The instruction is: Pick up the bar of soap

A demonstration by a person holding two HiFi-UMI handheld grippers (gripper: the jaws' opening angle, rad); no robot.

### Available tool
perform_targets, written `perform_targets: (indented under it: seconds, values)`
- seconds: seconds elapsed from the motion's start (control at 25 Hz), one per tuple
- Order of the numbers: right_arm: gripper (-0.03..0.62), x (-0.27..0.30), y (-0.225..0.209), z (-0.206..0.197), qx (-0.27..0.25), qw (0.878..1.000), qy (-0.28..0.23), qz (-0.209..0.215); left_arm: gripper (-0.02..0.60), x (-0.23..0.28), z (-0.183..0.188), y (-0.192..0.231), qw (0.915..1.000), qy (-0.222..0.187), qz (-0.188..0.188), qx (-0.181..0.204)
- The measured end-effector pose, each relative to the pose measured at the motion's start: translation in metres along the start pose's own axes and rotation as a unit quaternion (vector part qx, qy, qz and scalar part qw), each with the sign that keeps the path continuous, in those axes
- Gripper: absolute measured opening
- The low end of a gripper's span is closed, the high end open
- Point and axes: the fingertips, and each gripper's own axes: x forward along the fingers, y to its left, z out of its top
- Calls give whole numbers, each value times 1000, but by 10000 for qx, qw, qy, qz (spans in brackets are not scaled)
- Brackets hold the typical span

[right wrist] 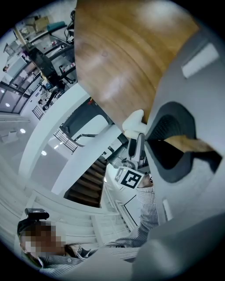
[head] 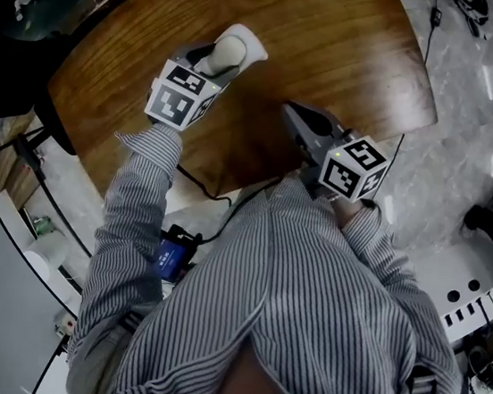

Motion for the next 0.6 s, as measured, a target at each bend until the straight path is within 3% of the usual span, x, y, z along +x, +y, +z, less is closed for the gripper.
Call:
perform_targets:
  seconds: [0.4,0.6]
  values:
    - [3,-2,27,15,-416,9990,-106,130,261,-53,23,-13,9961,-781,212,-358]
    - [3,1,47,33,-774,9966,-222,165,261,-88,31,-30,9845,-1508,392,-801]
